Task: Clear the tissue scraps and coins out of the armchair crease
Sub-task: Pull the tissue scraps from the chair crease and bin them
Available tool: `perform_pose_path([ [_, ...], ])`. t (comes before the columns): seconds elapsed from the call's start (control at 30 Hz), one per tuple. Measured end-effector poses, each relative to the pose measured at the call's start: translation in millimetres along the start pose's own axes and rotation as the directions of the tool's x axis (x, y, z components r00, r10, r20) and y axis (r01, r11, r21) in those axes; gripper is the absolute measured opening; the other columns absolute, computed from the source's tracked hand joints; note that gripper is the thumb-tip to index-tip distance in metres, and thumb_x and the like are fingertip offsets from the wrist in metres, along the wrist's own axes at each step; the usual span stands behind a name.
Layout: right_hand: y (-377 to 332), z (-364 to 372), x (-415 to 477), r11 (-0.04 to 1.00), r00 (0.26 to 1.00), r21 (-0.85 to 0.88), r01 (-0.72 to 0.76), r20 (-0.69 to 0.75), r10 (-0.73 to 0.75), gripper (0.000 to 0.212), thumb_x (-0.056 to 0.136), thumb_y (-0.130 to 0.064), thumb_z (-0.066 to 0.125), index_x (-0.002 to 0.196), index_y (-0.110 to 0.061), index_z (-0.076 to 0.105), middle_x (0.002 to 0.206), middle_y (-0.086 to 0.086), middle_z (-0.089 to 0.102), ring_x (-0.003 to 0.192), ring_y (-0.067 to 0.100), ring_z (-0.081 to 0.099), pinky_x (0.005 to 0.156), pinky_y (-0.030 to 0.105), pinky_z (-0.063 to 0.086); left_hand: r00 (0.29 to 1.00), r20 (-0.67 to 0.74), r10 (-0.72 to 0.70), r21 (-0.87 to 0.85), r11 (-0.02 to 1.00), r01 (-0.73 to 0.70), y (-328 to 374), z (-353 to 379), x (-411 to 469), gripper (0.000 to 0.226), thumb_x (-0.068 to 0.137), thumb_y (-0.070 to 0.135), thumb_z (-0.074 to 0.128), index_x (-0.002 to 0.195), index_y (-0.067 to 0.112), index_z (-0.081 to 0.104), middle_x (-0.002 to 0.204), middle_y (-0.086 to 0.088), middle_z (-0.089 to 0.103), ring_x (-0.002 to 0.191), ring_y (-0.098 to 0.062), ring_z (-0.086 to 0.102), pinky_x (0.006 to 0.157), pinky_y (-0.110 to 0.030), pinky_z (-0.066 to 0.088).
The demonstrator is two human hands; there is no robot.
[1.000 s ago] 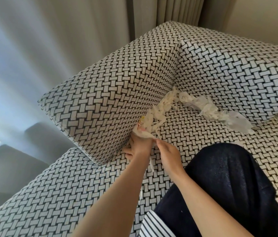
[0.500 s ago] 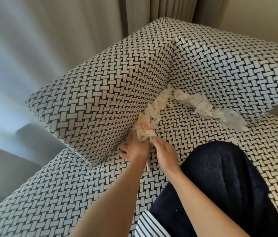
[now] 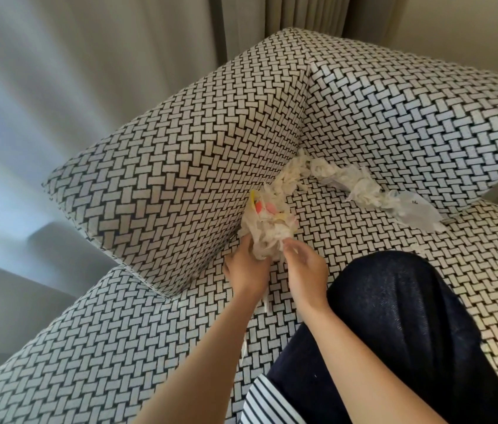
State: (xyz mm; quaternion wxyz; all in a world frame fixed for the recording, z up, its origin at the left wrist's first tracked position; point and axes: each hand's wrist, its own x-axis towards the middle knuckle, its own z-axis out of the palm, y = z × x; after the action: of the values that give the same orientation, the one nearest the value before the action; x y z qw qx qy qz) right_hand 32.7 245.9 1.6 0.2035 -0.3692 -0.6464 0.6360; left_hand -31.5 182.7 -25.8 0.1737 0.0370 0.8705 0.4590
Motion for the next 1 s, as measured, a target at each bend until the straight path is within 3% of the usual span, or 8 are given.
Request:
perform_pose_path([
  [0.07, -3, -1, 0, 0.999, 0.998, -0.001, 0.033, -0.055, -0.033, 0.012, 0.090, -0.017, 0.060, 0.100, -0.016, 0.067, 0.100, -0.008, 0.066, 0.095, 0.004, 0.060, 0.079, 0.013, 0.046, 0.999, 0.011, 0.039, -0.062, 0.997, -0.038, -3, -12, -6, 0.050, 0.084, 0.025, 0.064, 0.131, 0.032, 0.047, 0.100, 0.013, 0.062, 0.091, -0.011, 0.058, 0.078, -0.024, 0.049],
  [0.1, -5, -2, -1, 0.998, 0.995, 0.001, 0.056, -0.084, -0.056, 0.009, 0.089, -0.016, 0.062, 0.096, -0.016, 0.067, 0.096, -0.008, 0.067, 0.092, 0.003, 0.061, 0.077, 0.013, 0.047, 0.998, 0.016, 0.064, -0.063, 0.996, -0.063, -7, -19, -10, 0.054, 0.084, 0.016, 0.065, 0.133, 0.028, 0.047, 0.104, 0.014, 0.060, 0.085, -0.005, 0.057, 0.066, -0.014, 0.046],
  [0.2, -9, -5, -4, 0.992, 0.979, 0.016, 0.126, -0.164, -0.121, 0.005, 0.085, -0.014, 0.067, 0.086, -0.017, 0.064, 0.089, -0.009, 0.066, 0.089, 0.004, 0.062, 0.077, 0.016, 0.048, 0.990, 0.022, 0.137, -0.007, 0.991, -0.137, -22, -37, -18, 0.059, 0.081, 0.000, 0.064, 0.132, 0.024, 0.049, 0.107, 0.008, 0.063, 0.074, -0.004, 0.058, 0.054, -0.007, 0.044],
  [0.33, -12, -9, -8, 0.980, 0.954, 0.028, 0.197, -0.238, -0.185, 0.017, 0.081, -0.008, 0.070, 0.079, -0.019, 0.057, 0.091, 0.002, 0.068, 0.092, 0.016, 0.066, 0.083, 0.030, 0.054, 0.991, 0.004, 0.135, 0.050, 0.990, -0.135, -32, -54, -28, 0.060, 0.080, -0.004, 0.065, 0.132, 0.023, 0.050, 0.121, 0.009, 0.059, 0.081, -0.004, 0.061, 0.055, -0.005, 0.045],
  [0.5, -17, -15, -10, 0.967, 0.931, -0.003, 0.255, -0.270, -0.246, 0.023, 0.079, 0.002, 0.067, 0.084, -0.018, 0.055, 0.091, 0.002, 0.065, 0.083, 0.015, 0.066, 0.072, 0.037, 0.058, 0.986, -0.056, 0.157, 0.067, 0.986, -0.153, -30, -73, -36, 0.040, 0.078, 0.004, 0.072, 0.114, 0.019, 0.064, 0.105, 0.008, 0.069, 0.079, 0.001, 0.063, 0.068, -0.009, 0.049],
  [0.63, -26, -25, -9, 0.953, 0.928, -0.031, 0.303, -0.216, -0.302, 0.033, 0.081, 0.001, 0.066, 0.106, -0.019, 0.057, 0.106, -0.004, 0.061, 0.098, 0.016, 0.063, 0.081, 0.034, 0.056, 0.966, -0.026, 0.256, 0.047, 0.966, -0.254, -4, -86, -38, 0.026, 0.078, 0.006, 0.073, 0.101, 0.017, 0.071, 0.086, 0.016, 0.069, 0.079, 0.007, 0.063, 0.069, -0.002, 0.048],
  [0.73, -40, -46, -6, 0.940, 0.929, -0.088, 0.328, -0.147, -0.338, 0.033, 0.085, -0.004, 0.065, 0.113, -0.019, 0.061, 0.111, -0.003, 0.063, 0.101, 0.012, 0.062, 0.085, 0.029, 0.054, 0.939, 0.027, 0.343, 0.032, 0.939, -0.343, 28, -92, -40, 0.022, 0.079, 0.009, 0.073, 0.098, 0.020, 0.071, 0.088, 0.015, 0.070, 0.080, 0.007, 0.065, 0.074, -0.006, 0.050],
  [1.0, -89, -153, 5, 0.907, 0.909, -0.161, 0.389, -0.094, -0.407, 0.015, 0.086, -0.005, 0.064, 0.099, -0.011, 0.068, 0.094, -0.006, 0.069, 0.085, 0.007, 0.066, 0.075, 0.019, 0.054, 0.808, 0.148, 0.570, -0.018, 0.818, -0.574, 135, -57, -56, 0.022, 0.080, 0.010, 0.070, 0.088, 0.030, 0.067, 0.081, 0.020, 0.065, 0.067, 0.016, 0.058, 0.067, -0.003, 0.048],
])
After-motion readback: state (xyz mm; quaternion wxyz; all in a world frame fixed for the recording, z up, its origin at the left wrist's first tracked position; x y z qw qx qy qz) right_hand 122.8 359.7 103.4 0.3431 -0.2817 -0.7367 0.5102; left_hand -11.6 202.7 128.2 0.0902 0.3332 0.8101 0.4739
